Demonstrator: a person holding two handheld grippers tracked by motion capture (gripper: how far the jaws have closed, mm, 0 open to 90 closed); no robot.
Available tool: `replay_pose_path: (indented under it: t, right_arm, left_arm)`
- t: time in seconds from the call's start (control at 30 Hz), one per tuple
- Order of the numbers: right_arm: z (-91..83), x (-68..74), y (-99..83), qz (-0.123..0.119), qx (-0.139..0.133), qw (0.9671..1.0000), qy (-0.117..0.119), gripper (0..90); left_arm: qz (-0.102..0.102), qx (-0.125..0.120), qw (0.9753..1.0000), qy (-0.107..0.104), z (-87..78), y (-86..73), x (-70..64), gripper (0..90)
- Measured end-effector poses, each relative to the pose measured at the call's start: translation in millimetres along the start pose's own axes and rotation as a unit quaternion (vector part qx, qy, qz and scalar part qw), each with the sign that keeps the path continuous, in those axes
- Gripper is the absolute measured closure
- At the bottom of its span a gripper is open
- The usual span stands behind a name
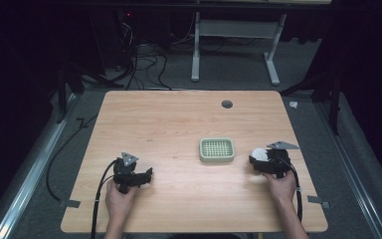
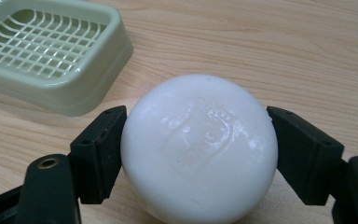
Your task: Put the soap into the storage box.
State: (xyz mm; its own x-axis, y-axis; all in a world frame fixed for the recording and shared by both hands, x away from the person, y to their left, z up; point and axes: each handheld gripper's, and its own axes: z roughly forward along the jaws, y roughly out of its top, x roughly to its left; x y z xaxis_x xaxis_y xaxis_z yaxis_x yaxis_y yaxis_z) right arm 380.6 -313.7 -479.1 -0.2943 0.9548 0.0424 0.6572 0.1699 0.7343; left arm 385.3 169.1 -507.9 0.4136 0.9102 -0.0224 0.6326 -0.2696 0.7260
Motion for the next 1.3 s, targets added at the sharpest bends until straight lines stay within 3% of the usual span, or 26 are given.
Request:
replay_pose_path:
  t: [0.4, 1.3]
  right_arm:
    - [-12.0, 4.7, 9.3, -0.006, -0.008, 0.9998, 0.016, 24.8]
    - [-20.6, 24.2, 29.1, -0.024, -0.017, 0.9978, 0.06, 24.8]
  left_arm:
    - [0.0, 0.0, 1.0, 0.0, 0.0, 0.0, 0.0, 15.0]
    - [0.0, 0.0, 1.0, 0.0, 0.0, 0.0, 0.0, 15.0]
